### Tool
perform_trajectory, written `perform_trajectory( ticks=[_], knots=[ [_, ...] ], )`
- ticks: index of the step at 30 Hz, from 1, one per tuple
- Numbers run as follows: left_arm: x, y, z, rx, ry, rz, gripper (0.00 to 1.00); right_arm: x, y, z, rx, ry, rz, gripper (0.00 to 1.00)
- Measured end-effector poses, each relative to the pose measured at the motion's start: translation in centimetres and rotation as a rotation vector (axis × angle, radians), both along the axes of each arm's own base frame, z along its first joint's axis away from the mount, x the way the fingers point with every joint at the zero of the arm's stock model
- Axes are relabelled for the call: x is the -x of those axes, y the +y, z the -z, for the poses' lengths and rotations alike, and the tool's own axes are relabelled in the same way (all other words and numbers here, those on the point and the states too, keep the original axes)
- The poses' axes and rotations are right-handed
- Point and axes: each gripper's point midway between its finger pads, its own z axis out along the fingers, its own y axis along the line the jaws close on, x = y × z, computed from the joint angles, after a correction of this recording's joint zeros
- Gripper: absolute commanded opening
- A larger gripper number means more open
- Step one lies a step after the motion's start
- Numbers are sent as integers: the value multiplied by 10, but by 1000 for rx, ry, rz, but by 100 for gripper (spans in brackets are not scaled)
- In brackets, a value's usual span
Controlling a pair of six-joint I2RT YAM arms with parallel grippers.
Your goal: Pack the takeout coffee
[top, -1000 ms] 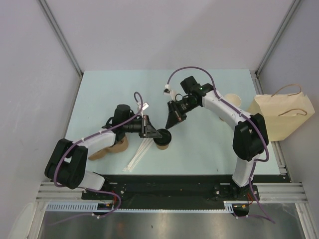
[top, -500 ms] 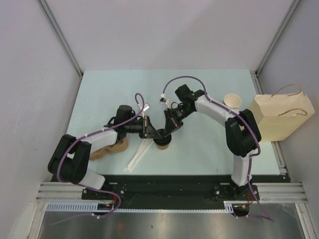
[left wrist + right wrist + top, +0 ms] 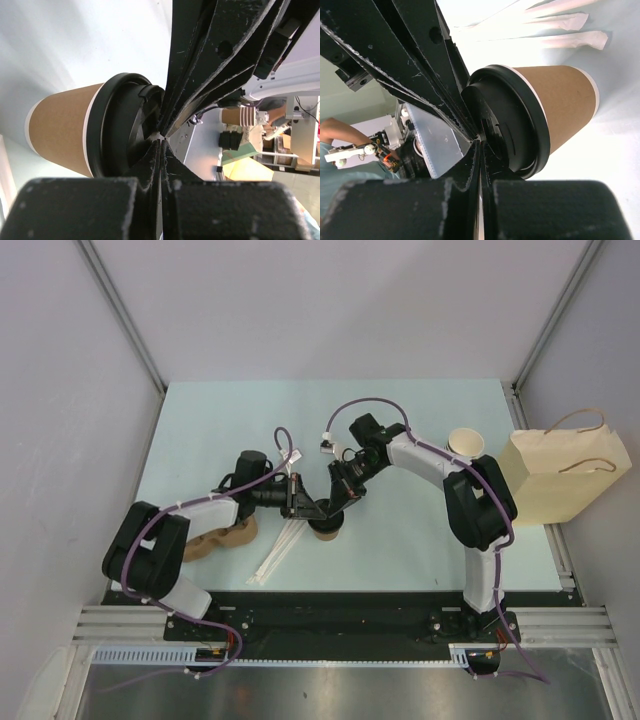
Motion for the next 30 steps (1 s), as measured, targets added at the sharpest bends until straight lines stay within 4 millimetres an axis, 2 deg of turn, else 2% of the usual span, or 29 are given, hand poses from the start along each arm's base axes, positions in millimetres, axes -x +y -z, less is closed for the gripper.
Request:
perform_trajectory(
  ticks=[30],
  knots=[
    [-2,0,7,63,180,67,0,-3,-1,8,-36,185,43,0]
  ],
)
